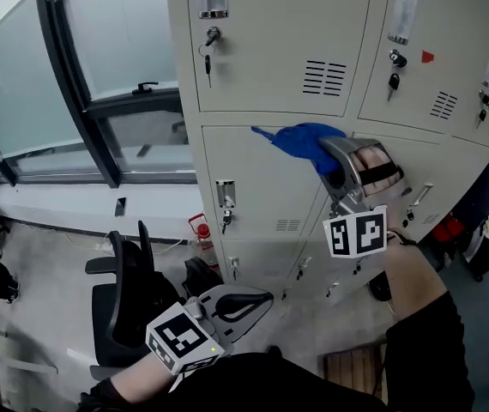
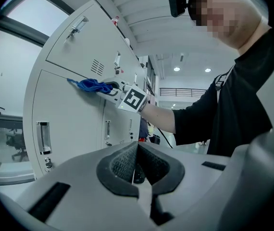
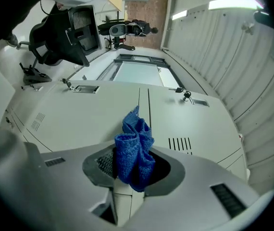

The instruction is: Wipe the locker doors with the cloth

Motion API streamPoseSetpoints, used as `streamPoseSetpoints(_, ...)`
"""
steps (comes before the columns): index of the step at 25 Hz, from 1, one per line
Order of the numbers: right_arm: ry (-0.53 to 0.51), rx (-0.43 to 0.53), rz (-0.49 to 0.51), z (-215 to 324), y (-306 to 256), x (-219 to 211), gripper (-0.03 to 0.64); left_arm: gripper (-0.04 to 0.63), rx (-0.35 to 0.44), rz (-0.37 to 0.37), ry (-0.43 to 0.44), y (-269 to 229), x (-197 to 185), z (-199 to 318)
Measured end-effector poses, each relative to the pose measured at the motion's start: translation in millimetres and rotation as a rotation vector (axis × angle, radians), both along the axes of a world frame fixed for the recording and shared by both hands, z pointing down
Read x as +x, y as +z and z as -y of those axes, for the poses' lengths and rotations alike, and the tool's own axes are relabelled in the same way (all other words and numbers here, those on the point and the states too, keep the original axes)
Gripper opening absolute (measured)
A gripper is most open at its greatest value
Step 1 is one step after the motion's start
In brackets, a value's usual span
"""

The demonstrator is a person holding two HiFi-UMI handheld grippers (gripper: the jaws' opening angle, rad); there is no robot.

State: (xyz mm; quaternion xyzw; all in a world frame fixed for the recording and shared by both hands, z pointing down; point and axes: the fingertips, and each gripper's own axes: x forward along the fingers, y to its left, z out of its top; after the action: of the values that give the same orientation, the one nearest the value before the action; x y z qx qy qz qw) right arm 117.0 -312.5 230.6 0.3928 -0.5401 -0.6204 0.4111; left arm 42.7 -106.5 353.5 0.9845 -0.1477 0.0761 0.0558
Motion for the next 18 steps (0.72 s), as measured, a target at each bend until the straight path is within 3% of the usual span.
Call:
streamPoseSetpoints(6, -0.016, -0.039, 0.011, 7, 27, 5, 0.103, 0.008, -0.012, 0.004, -0.019, 5, -2, 5)
streamPoseSetpoints(18, -0.015, -0.241, -0.008, 10, 178, 8, 0.103, 0.008, -0.051, 0.043, -0.051, 18, -1, 10)
